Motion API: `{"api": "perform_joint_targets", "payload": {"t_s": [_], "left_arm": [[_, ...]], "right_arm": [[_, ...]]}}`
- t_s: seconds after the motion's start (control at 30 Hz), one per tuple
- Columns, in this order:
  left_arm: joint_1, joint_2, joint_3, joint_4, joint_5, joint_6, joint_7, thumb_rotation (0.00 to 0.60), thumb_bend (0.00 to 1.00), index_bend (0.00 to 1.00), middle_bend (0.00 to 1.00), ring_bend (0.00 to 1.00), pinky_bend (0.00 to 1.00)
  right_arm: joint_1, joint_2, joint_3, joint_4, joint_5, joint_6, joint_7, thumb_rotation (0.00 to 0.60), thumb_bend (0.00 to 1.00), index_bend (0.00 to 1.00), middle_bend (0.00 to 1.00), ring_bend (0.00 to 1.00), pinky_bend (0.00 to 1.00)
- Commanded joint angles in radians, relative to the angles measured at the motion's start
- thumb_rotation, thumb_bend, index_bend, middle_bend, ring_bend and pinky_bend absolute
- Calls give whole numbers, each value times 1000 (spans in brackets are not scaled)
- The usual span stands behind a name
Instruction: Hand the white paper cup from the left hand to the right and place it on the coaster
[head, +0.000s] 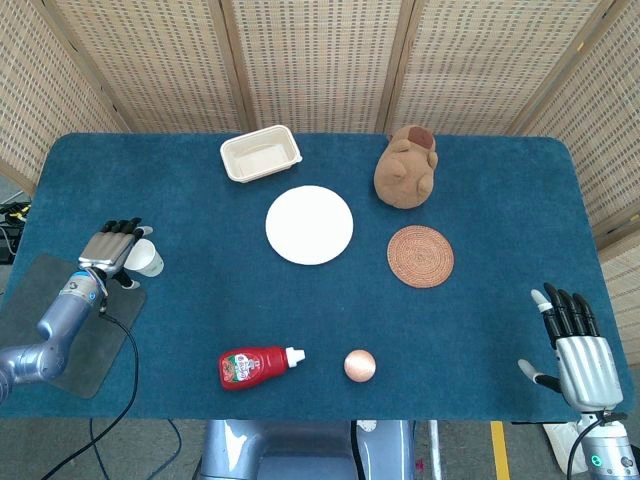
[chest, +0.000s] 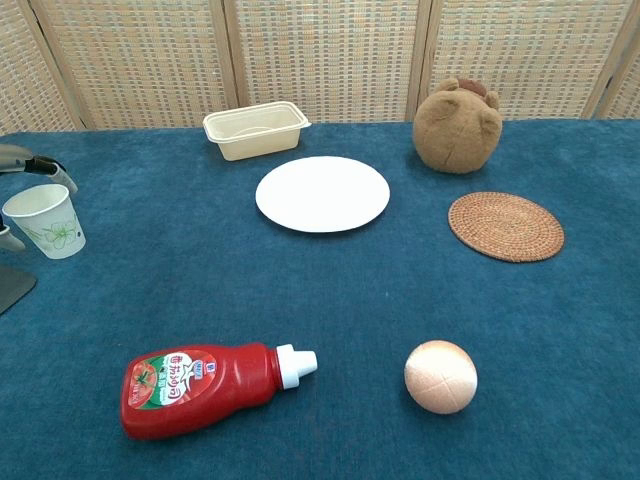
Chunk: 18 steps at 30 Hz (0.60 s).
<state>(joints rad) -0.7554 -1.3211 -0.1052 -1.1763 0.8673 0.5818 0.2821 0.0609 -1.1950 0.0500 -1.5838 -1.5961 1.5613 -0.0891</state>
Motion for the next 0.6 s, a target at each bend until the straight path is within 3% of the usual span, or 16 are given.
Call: {"api": "perform_joint_targets", "payload": {"t_s": [0.03, 0.6], "left_arm": [[-5, -6, 6, 2, -11, 7, 7, 600, 193, 239, 0, 0, 0], [-4, -11, 23, -24, -19, 64, 15, 600, 318, 341, 0, 0, 0]], "right_arm": [[0, 0, 0, -1, -1, 0, 0, 600, 17, 0, 0, 0, 0], [-1, 5, 1, -1, 4, 0, 17, 600, 15, 0, 0, 0, 0]]}}
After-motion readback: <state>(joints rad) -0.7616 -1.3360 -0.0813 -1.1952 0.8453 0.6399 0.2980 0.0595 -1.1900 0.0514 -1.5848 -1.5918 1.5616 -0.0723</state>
